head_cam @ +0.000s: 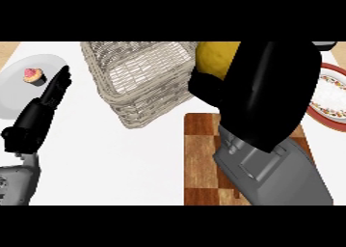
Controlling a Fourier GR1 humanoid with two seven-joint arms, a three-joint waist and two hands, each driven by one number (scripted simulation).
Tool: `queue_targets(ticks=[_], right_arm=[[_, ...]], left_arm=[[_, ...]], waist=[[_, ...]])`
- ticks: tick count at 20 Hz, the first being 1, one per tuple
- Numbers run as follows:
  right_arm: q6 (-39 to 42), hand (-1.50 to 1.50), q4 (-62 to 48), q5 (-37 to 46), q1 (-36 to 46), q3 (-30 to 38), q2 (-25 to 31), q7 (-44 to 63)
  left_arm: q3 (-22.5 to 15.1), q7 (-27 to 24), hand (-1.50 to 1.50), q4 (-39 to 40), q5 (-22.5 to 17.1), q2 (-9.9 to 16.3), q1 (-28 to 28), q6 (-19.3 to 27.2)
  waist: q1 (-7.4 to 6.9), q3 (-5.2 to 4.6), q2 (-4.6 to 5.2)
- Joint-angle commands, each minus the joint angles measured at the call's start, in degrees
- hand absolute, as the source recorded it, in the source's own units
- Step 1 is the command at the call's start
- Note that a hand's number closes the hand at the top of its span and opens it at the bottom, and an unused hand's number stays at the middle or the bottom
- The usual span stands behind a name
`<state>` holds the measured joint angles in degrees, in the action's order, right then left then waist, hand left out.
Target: Pick the lemon from the cutting board and place it in the basket
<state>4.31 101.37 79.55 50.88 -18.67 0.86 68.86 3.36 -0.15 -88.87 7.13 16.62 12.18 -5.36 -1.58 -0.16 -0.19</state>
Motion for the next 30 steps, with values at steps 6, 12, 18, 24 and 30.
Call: queue_targets(ticks=[6,12,18,24,30], right_arm=[[-0.8,1.5,-21.5,-11.1,22.2,9.5,-0.8,10.5],[-4.5,1.5,-36.4,-14.2,32.0,17.4,-0.8,8.4],[-6.3,1.5,-49.8,-18.5,36.2,22.9,-0.8,5.3],[-10.2,1.5,-61.0,-21.8,39.7,23.7,-0.8,7.6],[-1.5,1.5,-72.5,-21.0,44.7,22.5,-0.8,10.0]], left_arm=[[-1.1,0.5,0.0,1.5,0.3,-1.4,2.5,-0.1],[-1.2,2.6,0.0,-0.6,0.7,-1.0,4.4,0.0],[-3.5,2.4,0.0,-1.3,2.8,-3.4,2.6,1.9],[-1.3,3.3,0.0,-1.3,0.7,-1.3,4.6,-0.3],[-1.6,-0.8,0.0,0.3,1.3,-1.8,1.2,-0.1]], waist=[[-1.8,-0.04,0.74],[-3.14,-0.04,0.89],[-2.87,-0.01,1.01],[-3.52,-0.07,1.17],[-2.89,-0.16,0.97]])
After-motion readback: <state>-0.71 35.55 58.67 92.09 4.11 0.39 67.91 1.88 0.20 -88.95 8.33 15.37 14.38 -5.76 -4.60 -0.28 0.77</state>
